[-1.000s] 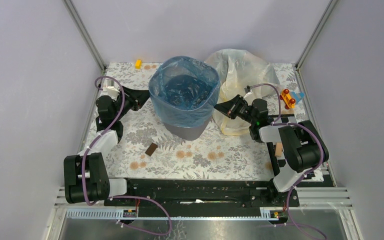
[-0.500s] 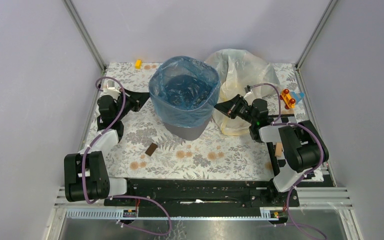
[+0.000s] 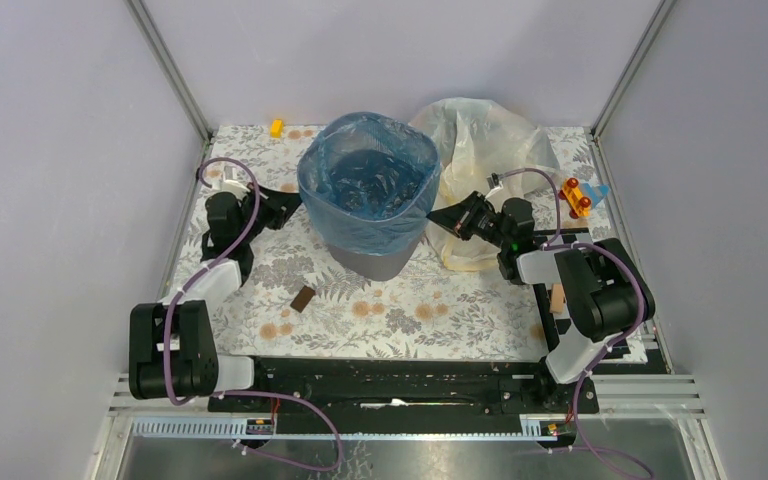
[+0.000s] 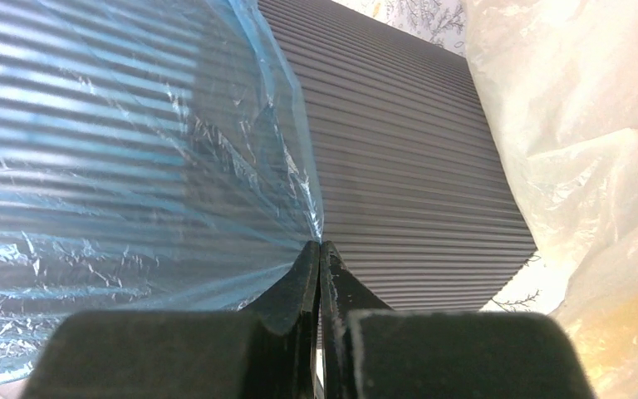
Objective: Put the trash bags into the trash bin
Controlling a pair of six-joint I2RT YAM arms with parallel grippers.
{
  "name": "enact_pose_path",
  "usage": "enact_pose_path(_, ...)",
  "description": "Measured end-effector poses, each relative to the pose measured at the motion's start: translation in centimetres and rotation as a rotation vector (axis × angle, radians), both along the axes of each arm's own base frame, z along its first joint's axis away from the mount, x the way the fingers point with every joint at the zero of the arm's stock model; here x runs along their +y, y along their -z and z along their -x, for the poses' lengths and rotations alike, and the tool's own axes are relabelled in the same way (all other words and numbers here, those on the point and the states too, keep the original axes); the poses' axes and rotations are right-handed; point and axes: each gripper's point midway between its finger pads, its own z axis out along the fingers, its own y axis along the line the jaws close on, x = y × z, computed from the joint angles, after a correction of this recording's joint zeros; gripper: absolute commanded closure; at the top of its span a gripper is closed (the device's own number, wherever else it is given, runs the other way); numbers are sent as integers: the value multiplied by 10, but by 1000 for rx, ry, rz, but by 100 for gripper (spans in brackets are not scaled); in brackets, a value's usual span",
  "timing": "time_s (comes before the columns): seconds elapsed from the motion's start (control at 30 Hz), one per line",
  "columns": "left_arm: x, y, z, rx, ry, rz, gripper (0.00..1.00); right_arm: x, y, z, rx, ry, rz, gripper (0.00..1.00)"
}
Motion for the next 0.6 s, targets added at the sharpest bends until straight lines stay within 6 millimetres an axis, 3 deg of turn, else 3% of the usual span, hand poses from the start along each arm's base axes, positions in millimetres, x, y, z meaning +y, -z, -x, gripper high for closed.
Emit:
enact_pose_path(0.37,-9,26,2,49,1,-51,100,-1,6,1,5,0,26,96)
enact_pose_path(0.5,-6,31,2,60,-11,-68,100,-1,5,1,3,0,27,88)
enact_pose_path(0.6,-5,35,3,67,-16,-76,100,-1,6,2,5,-1,31,71)
